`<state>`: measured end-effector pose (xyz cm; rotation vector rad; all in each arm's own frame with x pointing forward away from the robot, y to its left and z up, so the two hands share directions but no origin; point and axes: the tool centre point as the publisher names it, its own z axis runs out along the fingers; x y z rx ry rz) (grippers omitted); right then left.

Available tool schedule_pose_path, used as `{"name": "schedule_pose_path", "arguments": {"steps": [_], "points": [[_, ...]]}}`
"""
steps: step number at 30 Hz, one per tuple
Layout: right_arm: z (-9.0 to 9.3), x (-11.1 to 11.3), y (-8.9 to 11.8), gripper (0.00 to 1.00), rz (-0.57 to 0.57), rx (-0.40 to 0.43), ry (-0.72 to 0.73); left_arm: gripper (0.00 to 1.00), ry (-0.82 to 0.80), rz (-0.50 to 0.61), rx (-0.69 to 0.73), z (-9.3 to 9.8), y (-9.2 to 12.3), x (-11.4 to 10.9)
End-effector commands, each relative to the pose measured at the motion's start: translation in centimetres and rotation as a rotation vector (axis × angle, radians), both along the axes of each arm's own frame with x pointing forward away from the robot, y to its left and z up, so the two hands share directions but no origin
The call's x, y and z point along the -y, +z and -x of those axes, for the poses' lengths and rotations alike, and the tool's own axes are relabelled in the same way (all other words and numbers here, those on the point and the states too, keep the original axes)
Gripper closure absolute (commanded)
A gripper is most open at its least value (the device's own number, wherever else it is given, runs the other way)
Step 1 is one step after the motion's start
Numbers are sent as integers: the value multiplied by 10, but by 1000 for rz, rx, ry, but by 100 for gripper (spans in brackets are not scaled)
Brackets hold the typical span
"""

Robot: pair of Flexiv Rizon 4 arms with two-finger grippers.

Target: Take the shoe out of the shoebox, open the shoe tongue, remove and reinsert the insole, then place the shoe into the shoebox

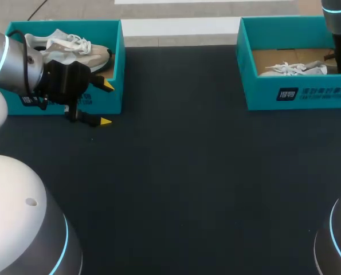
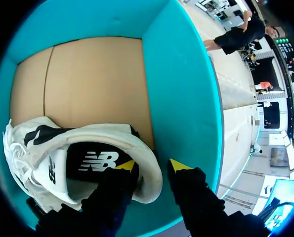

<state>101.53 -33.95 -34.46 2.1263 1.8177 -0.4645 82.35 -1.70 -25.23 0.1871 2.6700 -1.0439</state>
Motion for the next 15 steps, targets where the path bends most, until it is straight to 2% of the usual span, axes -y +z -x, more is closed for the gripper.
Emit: {"name": "schedule_pose_path", "arguments": {"steps": [1, 11, 13, 15], "points": [[0, 2, 4, 57, -6, 2, -1, 0, 2, -4, 0, 1, 0, 0], [4, -3, 22, 51, -59, 48, -15, 0, 2, -4, 0, 1, 0, 0], [6, -7, 29, 34, -93, 72, -12, 0, 2, -4, 0, 1, 0, 0], [8, -13, 35, 23, -121, 97, 2, 0, 2, -4, 0, 1, 0, 0]]}}
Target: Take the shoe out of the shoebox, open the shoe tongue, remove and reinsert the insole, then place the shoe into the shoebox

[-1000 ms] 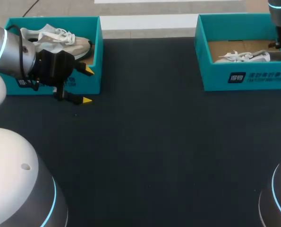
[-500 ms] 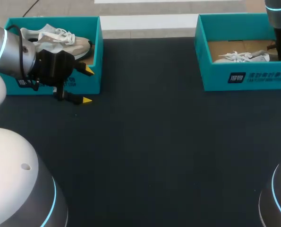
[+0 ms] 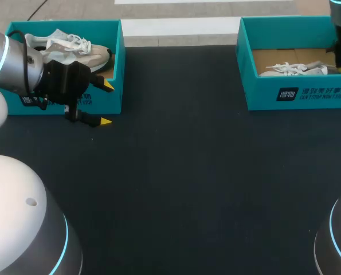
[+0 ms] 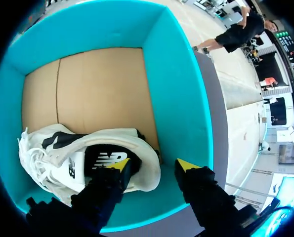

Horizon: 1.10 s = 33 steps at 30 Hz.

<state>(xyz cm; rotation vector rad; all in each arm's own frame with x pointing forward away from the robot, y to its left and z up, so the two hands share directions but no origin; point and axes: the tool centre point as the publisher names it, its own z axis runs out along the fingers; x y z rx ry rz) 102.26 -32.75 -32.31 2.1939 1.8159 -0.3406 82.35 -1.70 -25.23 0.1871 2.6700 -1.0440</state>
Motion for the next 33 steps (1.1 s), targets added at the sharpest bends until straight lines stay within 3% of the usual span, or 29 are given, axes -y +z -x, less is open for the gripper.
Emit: {"name": "schedule_pose_path", "arguments": {"steps": [1, 2, 5, 17, 28, 30, 33], "points": [[17, -4, 17, 16, -47, 56, 37, 0, 2, -4, 0, 1, 0, 0], [19, -9, 22, 9, -64, 71, 54, 0, 2, -4, 0, 1, 0, 0], [26, -17, 34, 0, -97, 108, 69, 0, 2, -4, 0, 1, 0, 0], [68, -43, 71, 0, -192, 158, 106, 0, 2, -4, 0, 1, 0, 0], [70, -44, 73, 0, -183, 159, 105, 0, 2, -4, 0, 1, 0, 0], [70, -44, 73, 0, -183, 159, 105, 0, -138, -35, 62, -6, 6, -7], [70, -44, 73, 0, -183, 159, 105, 0, -349, -178, 159, -15, 15, -20]]}}
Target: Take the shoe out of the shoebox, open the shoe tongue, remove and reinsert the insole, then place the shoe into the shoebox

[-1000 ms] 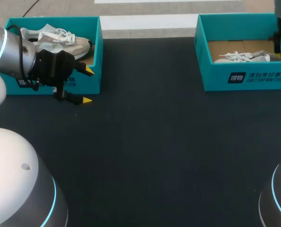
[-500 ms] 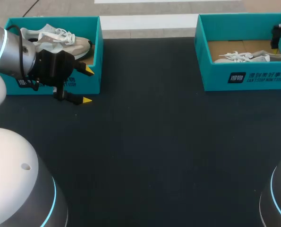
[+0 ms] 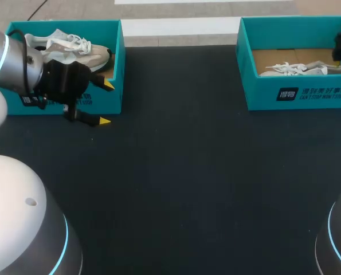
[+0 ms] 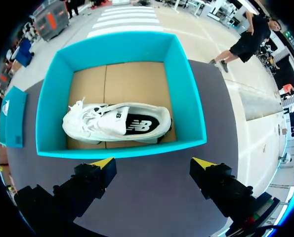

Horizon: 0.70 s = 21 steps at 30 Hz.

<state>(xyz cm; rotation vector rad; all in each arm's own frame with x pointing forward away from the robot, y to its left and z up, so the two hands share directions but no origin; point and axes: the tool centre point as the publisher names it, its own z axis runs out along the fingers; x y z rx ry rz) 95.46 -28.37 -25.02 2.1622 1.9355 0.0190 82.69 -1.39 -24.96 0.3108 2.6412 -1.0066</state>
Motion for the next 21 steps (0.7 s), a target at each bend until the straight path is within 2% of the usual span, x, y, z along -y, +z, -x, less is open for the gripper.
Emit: {"name": "schedule_pose_path", "arguments": {"steps": [1, 5, 21], "points": [[2, 0, 0, 0, 2, 5, -1, 0, -330, -208, 133, -20, 14, -26], [2, 0, 0, 0, 2, 5, -1, 0, -460, -342, 141, -39, 31, -48], [2, 0, 0, 0, 2, 5, -1, 0, -460, -342, 141, -39, 31, -48]]}}
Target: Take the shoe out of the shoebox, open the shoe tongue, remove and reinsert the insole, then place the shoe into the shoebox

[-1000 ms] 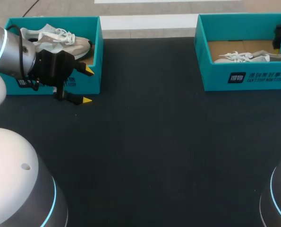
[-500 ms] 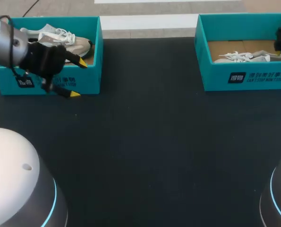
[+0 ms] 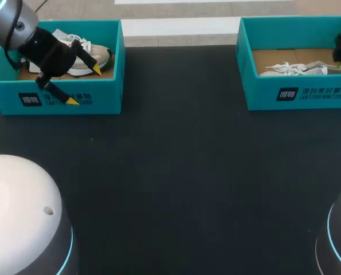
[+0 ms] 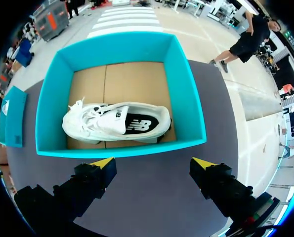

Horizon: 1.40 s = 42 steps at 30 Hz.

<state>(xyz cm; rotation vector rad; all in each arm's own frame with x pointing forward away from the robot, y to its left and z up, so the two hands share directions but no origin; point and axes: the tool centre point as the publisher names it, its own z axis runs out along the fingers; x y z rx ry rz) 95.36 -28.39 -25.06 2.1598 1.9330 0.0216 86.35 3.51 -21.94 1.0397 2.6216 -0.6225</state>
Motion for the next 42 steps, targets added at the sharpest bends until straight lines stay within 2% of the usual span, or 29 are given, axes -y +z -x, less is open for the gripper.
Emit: {"name": "schedule_pose_path", "arguments": {"steps": [1, 5, 6, 7, 9, 10, 13, 14, 17, 19, 24, 26, 32, 39, 42], "points": [[1, 0, 0, 0, 1, 1, -1, 0, -11, -29, -26, -3, 1, 1], [1, 0, 0, 0, 1, 1, -1, 0, -11, -29, -26, -3, 1, 1], [1, 0, 0, 0, 1, 1, -1, 0, -87, -12, 13, -7, 0, -1], [1, 0, 0, 0, 1, 1, -1, 0, -92, 10, 35, -17, 2, -9], [1, 0, 0, 0, 1, 1, -1, 0, -177, -10, 88, -35, -1, -19], [1, 0, 0, 0, 1, 1, -1, 0, -167, -32, 98, -42, -1, -25], [1, 0, 0, 0, 1, 1, -1, 0, -275, -72, 177, -61, -1, -43], [1, 0, 0, 0, 1, 1, -1, 0, -353, -99, 212, -66, -2, -48], [1, 0, 0, 0, 1, 1, -1, 0, -442, -212, 256, -84, -6, -60], [1, 0, 0, 0, 1, 1, -1, 0, -506, -246, 302, -98, -3, -70], [1, 0, 0, 0, 1, 1, -1, 0, -625, -295, 408, -117, 7, -89], [1, 0, 0, 0, 1, 1, -1, 0, -666, -326, 439, -130, 12, -101], [1, 0, 0, 0, 1, 1, -1, 0, -816, -407, 527, -153, 20, -132], [1, 0, 0, 0, 1, 1, -1, 0, -820, -519, 519, -185, 14, -167], [1, 0, 0, 0, 1, 1, -1, 0, -762, -524, 488, -201, 11, -182]]}}
